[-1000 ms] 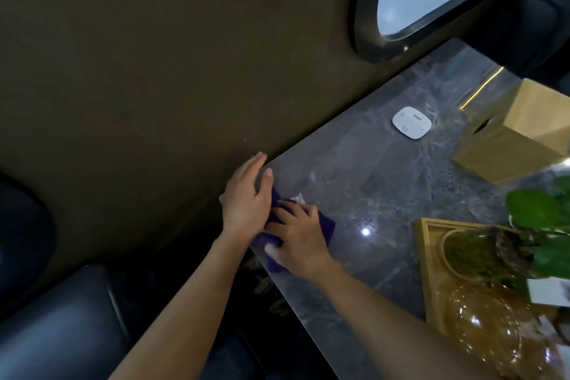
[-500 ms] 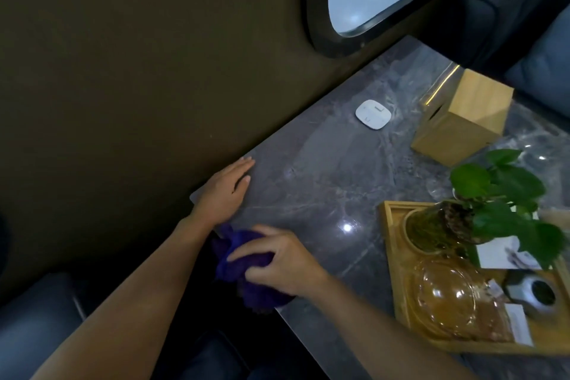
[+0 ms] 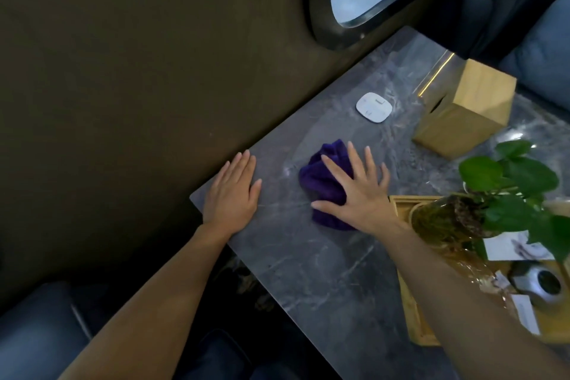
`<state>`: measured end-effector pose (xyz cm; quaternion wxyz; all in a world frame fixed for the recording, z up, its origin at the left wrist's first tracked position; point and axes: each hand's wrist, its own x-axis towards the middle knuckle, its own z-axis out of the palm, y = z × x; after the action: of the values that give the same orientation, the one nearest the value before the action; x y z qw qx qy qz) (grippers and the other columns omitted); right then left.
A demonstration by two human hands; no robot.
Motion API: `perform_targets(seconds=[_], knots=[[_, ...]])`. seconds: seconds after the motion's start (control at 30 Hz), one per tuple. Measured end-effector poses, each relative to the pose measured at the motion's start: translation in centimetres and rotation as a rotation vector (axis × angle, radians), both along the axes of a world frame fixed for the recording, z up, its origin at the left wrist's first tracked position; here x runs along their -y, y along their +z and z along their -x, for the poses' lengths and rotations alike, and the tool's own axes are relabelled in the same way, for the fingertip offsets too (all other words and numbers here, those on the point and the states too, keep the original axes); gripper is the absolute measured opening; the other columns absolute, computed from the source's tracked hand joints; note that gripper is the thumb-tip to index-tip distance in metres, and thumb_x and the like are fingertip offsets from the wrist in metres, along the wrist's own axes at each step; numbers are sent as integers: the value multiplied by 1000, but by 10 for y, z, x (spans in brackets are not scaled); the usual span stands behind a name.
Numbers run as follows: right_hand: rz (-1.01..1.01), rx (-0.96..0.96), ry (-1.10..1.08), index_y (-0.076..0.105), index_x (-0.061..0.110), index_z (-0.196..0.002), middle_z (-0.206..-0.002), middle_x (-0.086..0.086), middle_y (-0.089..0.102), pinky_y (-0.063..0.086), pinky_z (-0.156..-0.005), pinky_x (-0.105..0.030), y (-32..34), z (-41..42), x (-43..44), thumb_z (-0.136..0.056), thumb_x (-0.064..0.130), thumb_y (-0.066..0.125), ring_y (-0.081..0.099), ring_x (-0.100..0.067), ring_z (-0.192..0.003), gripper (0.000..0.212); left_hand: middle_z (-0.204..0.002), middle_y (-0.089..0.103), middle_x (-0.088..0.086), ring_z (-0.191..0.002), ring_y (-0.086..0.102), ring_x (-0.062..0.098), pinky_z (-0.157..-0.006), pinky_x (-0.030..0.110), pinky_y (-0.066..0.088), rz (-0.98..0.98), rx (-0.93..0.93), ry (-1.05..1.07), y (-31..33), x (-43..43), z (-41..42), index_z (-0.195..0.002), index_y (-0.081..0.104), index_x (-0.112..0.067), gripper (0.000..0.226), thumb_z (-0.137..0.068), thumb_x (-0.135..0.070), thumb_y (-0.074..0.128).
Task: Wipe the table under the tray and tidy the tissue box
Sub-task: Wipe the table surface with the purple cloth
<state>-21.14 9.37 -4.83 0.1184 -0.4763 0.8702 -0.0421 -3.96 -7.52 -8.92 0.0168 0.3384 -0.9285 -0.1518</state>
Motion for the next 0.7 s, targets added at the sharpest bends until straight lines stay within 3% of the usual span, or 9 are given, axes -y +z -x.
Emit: perform_targets(seconds=[0.07,0.23,0.33,0.47,0.57,0.7], knots=[[-33,-46,10,9,43,-141,-158,-6,-3,0,-110,-60,-7,-5,1,-61,86,22,-5,-38,-141,91,-156,19,4,-144,12,14,-114,26,0,-8,-10,-2,1,0,0,-145,18,-12,55,-97,-37,25],[187,43,-101,51,29,-127,-145,-13,41,15,-110,-60,-19,-11,9,-72,58,37,30,-42,-134,65,-156,19,5,-144,12,14,-114,26,0,-3,-19,-11,2,1,0,-145,17,-12,55,-97,-37,24],[281,107,-140,61,21,-118,-133,-16,54,19,-110,-54,-22,-27,10,-68,49,42,41,-41,-128,61,-156,19,5,-144,12,14,-114,26,0,7,-24,-17,0,1,-1,-145,18,-12,55,-97,-37,24],[434,131,-11,69,18,-104,-114,-14,67,28,-108,-41,-27,-68,9,-62,39,54,56,-39,-113,50,-156,20,6,-144,13,15,-115,28,3,-1,-31,-21,1,2,1,-145,19,-12,55,-97,-36,26],[581,196,126,72,20,-93,-103,-6,72,29,-106,-32,-34,-120,9,-58,28,63,61,-28,-104,37,-155,22,7,-144,14,16,-117,31,5,-7,-34,-15,2,1,1,-144,20,-10,54,-97,-35,27],[670,291,274,73,22,-84,-95,-3,73,39,-100,-32,-45,-172,-1,-59,21,65,61,-22,-101,26,-156,20,7,-145,12,16,-118,32,5,-25,-22,-23,5,-1,0,-145,19,-10,54,-97,-35,25]])
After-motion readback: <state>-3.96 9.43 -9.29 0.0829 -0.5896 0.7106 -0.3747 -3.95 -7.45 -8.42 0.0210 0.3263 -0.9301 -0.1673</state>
